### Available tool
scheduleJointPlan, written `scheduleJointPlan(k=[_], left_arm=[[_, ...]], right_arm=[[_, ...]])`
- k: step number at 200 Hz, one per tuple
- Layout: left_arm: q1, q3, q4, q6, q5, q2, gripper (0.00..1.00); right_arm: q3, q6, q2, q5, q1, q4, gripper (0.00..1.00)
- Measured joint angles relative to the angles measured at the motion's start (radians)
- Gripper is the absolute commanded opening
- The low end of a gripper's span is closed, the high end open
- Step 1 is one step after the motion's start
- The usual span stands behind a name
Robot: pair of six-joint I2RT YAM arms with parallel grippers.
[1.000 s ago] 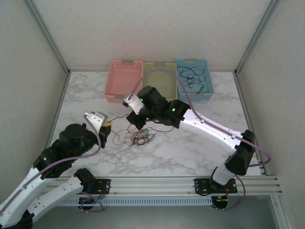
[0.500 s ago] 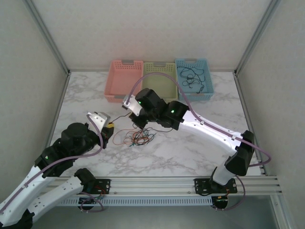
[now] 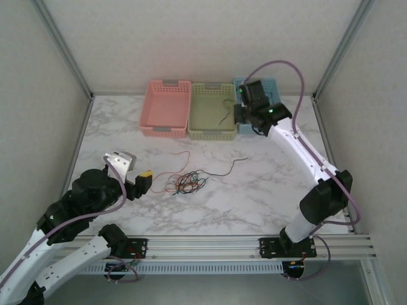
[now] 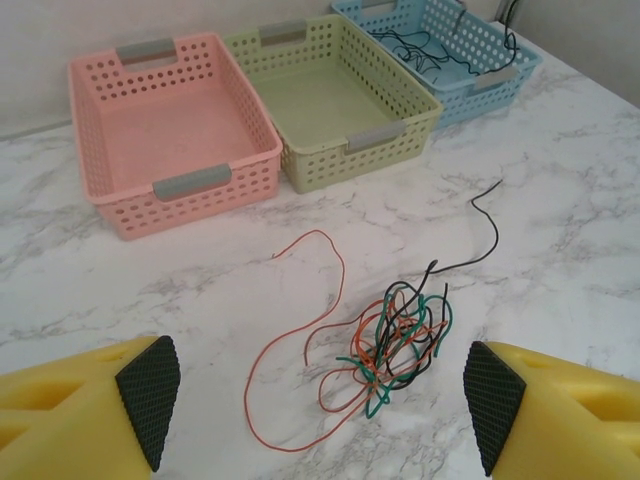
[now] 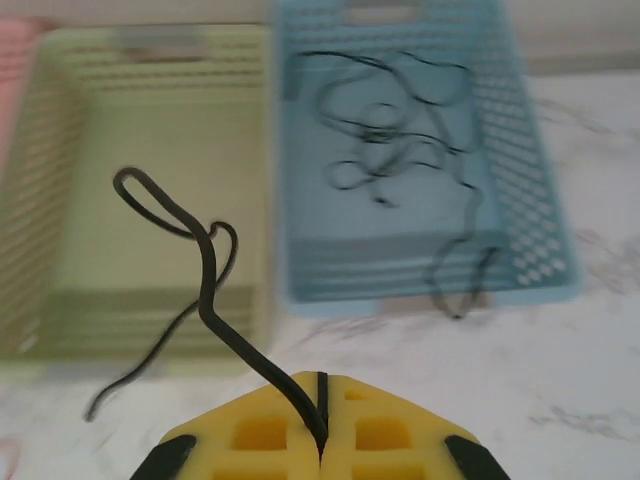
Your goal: Untangle the cables
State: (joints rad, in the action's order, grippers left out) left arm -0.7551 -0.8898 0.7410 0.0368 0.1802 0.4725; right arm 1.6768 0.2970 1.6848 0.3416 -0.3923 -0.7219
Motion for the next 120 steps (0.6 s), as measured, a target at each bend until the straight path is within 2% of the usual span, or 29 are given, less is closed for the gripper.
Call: scheduleJointPlan(k=[27,51,62,73,92,101,108,120], left_arm=[[0.0,0.0,0.009,0.021,0.01,-0.014,0.77],[0.0,0.0,0.019,0.04,0.012,-0.016,0.77],[0.0,0.0,0.021,0.051,0.013,-0.016,0.78],[0.0,0.0,0.021,0.067,0.016,-0.016,0.78],[0.0,0.0,0.021,0.101,0.019,-0.012,0.78],[0.0,0.0,0.021,0.123,0.02,-0.008,0.78],[0.0,0.0,0.02,0.141,0.02,-0.002,0.78],[0.0,0.002,0.019,0.168,0.019,0.011,0.78]], right_arm=[[0.112,0.069,0.161,0.036,0.124,-0.006,0.0],[0.277,0.106,0.334,0.051,0.173,-0.031,0.0],[0.349,0.12,0.41,0.048,0.184,-0.038,0.04],[0.414,0.134,0.472,0.045,0.19,-0.051,0.13],[0.515,0.148,0.558,0.032,0.194,-0.084,0.4],[0.562,0.165,0.592,0.024,0.194,-0.101,0.49],[0.591,0.167,0.612,0.021,0.194,-0.114,0.54],[0.615,0.168,0.627,0.01,0.193,-0.126,0.57]])
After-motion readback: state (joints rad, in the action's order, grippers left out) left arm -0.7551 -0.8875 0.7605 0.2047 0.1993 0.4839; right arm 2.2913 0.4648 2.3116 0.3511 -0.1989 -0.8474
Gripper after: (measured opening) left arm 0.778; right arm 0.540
